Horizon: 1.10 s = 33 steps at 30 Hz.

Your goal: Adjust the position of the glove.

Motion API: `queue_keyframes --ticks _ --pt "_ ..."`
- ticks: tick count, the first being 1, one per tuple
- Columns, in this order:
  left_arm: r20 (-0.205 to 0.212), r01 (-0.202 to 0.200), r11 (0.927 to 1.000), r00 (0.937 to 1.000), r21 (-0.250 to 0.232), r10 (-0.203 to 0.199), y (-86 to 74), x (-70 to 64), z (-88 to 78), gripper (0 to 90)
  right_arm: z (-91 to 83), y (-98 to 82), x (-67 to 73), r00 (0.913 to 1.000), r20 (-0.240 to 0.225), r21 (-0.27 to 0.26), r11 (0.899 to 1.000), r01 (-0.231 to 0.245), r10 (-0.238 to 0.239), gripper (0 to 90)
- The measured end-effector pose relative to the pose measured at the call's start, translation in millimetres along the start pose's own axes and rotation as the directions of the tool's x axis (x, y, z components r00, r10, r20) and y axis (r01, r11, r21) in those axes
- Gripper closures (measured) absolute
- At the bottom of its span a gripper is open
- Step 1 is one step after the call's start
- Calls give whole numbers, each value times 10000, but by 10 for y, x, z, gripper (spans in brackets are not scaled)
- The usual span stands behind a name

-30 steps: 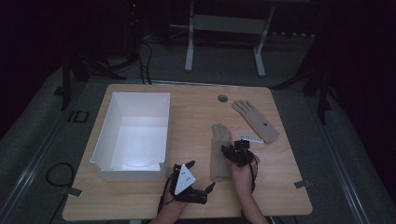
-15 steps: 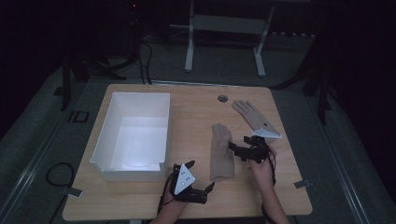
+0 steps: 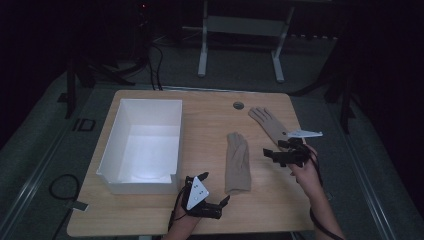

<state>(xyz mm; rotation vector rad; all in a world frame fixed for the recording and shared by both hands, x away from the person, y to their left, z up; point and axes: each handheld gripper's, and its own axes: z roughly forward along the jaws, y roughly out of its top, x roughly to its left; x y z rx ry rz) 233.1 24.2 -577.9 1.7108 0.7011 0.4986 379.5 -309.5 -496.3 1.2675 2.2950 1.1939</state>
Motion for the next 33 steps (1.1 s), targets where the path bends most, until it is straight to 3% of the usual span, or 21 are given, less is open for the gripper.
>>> queue_keyframes --ticks 1,2,6,7,8,9,10,11,12,13,16,21,22,33 --pt "43 12 10000 10000 -40 -12 -2 -5 -1 1 -45 3 -96 9979 -326 -153 9983 -560 555 100" --pt "43 12 10000 10000 -40 -12 -2 -5 -1 1 -51 11 -119 9986 -24 -164 9985 -527 527 100" --pt "110 -41 10000 9999 -34 41 -3 -9 -7 1 -67 35 -177 9985 390 -181 9992 -367 373 107" --pt "110 -24 10000 9999 -34 25 -4 -8 -9 1 -83 65 -217 9959 905 -283 9995 124 -98 171" --pt "134 12 10000 9999 -49 -11 -5 -1 -11 1 -96 125 -300 9933 1119 -400 9987 324 -278 234" --pt "134 12 10000 9999 -49 -11 -5 -1 -11 1 -96 125 -300 9933 1119 -400 9987 324 -278 234" --pt "139 29 10000 9999 -46 -29 -5 1 -11 1 -98 189 -373 9926 1155 -413 9982 428 -378 387" --pt "139 29 10000 9999 -46 -29 -5 1 -11 1 -98 189 -373 9926 1155 -413 9982 428 -378 387" --pt "159 7 10000 9999 -48 -6 -5 -1 -10 1 -79 255 -437 9913 1134 -312 9970 706 -666 445" --pt "154 3 10000 9999 -48 -2 -5 -3 -9 1 -59 287 -472 9910 1131 -142 9972 733 -712 505" --pt "152 34 10000 9999 -37 -33 -4 1 -9 1 24 374 -566 9906 1197 200 9978 638 -657 551" --pt "146 67 10000 9999 -28 -66 -4 4 -9 1 169 452 -669 9875 1399 669 9958 633 -721 548" --pt "135 56 10000 9999 -38 -56 -4 3 -10 1 232 467 -710 9826 1677 682 9953 690 -796 518" --pt "49 106 9999 9999 -27 -106 -3 4 -7 1 620 488 -991 9737 1805 1403 9834 1146 -1392 473"
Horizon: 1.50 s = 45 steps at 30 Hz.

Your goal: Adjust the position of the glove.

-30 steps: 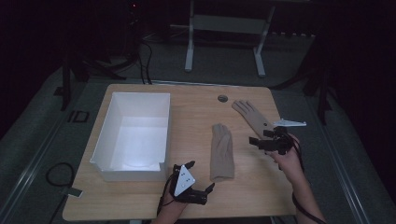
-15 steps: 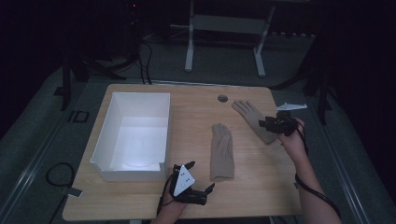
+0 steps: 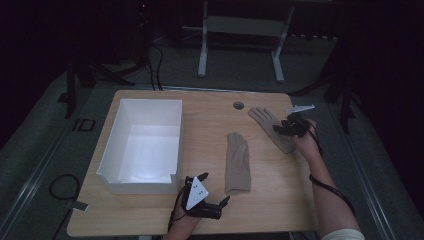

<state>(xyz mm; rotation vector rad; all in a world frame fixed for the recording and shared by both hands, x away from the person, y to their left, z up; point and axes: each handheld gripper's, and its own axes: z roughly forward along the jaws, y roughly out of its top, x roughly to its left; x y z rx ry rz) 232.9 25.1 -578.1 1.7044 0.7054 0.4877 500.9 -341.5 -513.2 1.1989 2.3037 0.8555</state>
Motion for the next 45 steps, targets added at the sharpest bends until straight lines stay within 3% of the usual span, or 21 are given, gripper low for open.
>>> queue_keyframes --ticks 5,8,12,15,17,18,19,20,21,23,25,27,29,35,36,37,38,41,45 --pt "10 4 10000 10000 2 -4 0 1 0 1 167 -25 -37 10000 22 300 9995 -85 85 483" --pt "58 16 10000 10000 8 -16 -1 -1 -1 1 288 -61 -42 9996 273 516 9987 12 -27 483" --pt "81 -1 10000 10000 9 1 -1 -5 -1 1 372 -111 -80 9975 -143 261 9973 -686 690 515" --pt "98 -3 10000 10000 4 3 -1 -5 -2 1 370 -118 -84 9971 -142 259 9969 -740 744 531" --pt "91 -32 10000 10000 8 32 -1 -7 -1 1 369 -113 -65 9974 29 329 9968 -726 725 586" --pt "89 -28 10000 10000 10 28 -1 -7 -1 1 362 -106 -56 9974 106 403 9967 -710 707 663" --pt "89 -28 10000 10000 10 28 -1 -7 -1 1 362 -106 -56 9974 106 403 9967 -710 707 663" --pt "92 -21 10000 10000 14 21 -1 -7 -1 1 358 -97 -44 9959 174 476 9948 -896 889 758" --pt "90 -26 10000 10000 13 26 -1 -7 -1 1 355 -93 -42 9943 181 506 9931 -1056 1048 783" --pt "78 -28 10000 10000 16 28 -1 -8 0 1 350 -88 -37 9902 250 508 9890 -1388 1376 808" --pt "94 -26 10000 10000 31 25 0 -6 0 1 334 -85 -41 9795 172 524 9782 -2011 2005 822" --pt "98 -8 10000 10000 39 8 0 -7 0 1 309 -76 -19 9751 288 571 9735 -2212 2199 826" --pt "94 -18 10000 10000 45 17 1 -5 1 1 261 -55 16 9754 562 483 9752 -2160 2133 828" --pt "71 -26 10000 10000 27 26 0 -7 0 1 -26 66 121 9698 699 -5 9721 -2344 2338 829" --pt "70 -23 10000 10000 32 23 0 -6 -1 1 -109 92 145 9645 821 -206 9680 -2501 2509 829" --pt "70 -23 10000 10000 32 23 0 -6 -1 1 -109 92 145 9645 821 -206 9680 -2501 2509 829" --pt "76 -14 10000 10000 41 13 1 -5 0 1 -262 137 197 9607 747 -537 9631 -2637 2672 829" --pt "67 -23 10000 10000 55 23 1 -6 2 1 -439 170 284 9535 815 -904 9549 -2827 2900 829" --pt "29 -40 10000 10000 43 40 0 -11 -2 1 -632 154 419 9389 1269 -1130 9451 -3066 3198 829"
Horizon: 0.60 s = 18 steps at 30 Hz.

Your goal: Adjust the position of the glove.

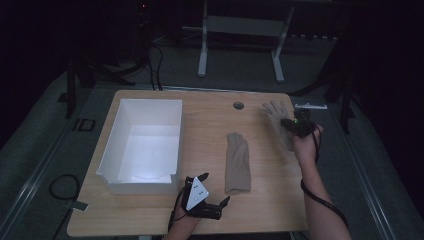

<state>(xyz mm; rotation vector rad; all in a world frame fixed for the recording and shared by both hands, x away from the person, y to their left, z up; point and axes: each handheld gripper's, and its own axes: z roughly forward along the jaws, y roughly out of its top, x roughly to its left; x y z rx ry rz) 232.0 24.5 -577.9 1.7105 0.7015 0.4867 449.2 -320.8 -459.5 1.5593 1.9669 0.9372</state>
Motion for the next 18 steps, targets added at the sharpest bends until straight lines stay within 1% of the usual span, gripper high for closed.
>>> queue_keyframes --ticks 2,3,4,5,6,7,8,9,10,11,12,13,16,17,18 --pt "-21 -63 10000 10000 10 63 0 -9 0 1 -107 -48 32 9995 285 -63 9999 -96 98 829" --pt "-19 -75 10000 10000 18 75 0 -9 0 1 -148 -69 42 9993 361 -17 10000 -21 22 830" --pt "-19 -75 10000 10000 18 75 0 -9 0 1 -148 -69 42 9993 361 -17 10000 -21 22 830" --pt "-5 -51 10000 10000 45 51 1 -5 2 1 -246 -116 50 9990 455 -45 10000 -5 7 829" --pt "10 -12 10000 10000 58 12 2 -1 2 1 -285 -132 50 9988 493 -58 10000 -67 69 830" --pt "21 36 10000 10000 60 -36 2 4 2 1 -332 -154 47 9982 550 -123 9997 -227 233 829" --pt "21 36 10000 10000 60 -36 2 4 2 1 -332 -154 47 9982 550 -123 9997 -227 233 829" --pt "44 148 9999 9999 68 -149 2 18 3 1 -414 -198 57 9971 716 -143 9995 -265 274 829" --pt "44 148 9999 9999 68 -149 2 18 3 1 -454 -228 58 9964 741 -205 9990 -408 422 829" --pt "61 169 9998 9998 73 -169 2 20 3 1 -485 -262 56 9959 786 -219 9988 -431 447 829" --pt "61 169 9998 9998 73 -169 2 20 3 1 -485 -262 56 9959 786 -219 9988 -431 447 829" --pt "72 104 9999 9999 50 -104 2 10 5 1 -519 -334 59 9941 894 -156 9981 -599 610 829" --pt "83 73 9999 9999 88 -73 4 7 8 1 -513 -444 73 9938 948 146 9982 -589 573 829" --pt "102 82 9999 9999 76 -82 4 8 9 1 -514 -485 61 9929 910 108 9969 -778 765 829" --pt "102 82 9999 9999 76 -82 4 8 9 1 -514 -485 61 9929 910 108 9969 -778 765 829"
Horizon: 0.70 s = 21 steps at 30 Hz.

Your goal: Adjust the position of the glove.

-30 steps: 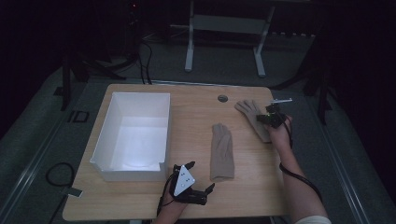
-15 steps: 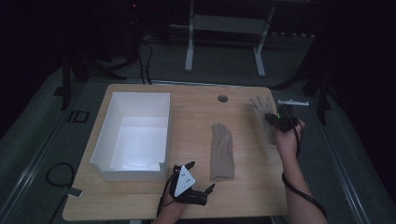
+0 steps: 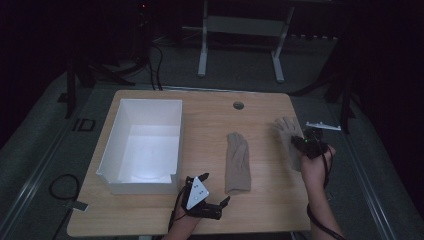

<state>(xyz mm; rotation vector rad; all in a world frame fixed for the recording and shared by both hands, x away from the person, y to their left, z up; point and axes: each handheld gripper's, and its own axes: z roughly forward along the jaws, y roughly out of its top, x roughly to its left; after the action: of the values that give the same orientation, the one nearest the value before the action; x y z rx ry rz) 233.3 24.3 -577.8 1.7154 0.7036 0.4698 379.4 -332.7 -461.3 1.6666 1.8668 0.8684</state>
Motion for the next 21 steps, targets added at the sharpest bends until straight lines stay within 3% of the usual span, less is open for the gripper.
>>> queue_keyframes --ticks 6,9,13,17,21 --pt "81 -32 10000 10000 5 32 1 -4 5 1 32 -241 -8 9998 179 320 9994 -124 118 829" --pt "121 -8 10000 9999 20 7 2 1 6 1 106 -433 -25 9982 53 547 9967 -598 596 826" --pt "75 -6 10000 10000 16 5 2 1 6 2 222 -604 3 9976 13 877 9937 -698 699 816" --pt "110 -19 10000 9999 11 19 2 0 4 1 336 -733 36 9988 66 1170 9919 -492 487 784" --pt "119 -63 10000 9999 9 63 2 -3 7 1 378 -795 27 9992 74 1128 9928 -394 388 749"
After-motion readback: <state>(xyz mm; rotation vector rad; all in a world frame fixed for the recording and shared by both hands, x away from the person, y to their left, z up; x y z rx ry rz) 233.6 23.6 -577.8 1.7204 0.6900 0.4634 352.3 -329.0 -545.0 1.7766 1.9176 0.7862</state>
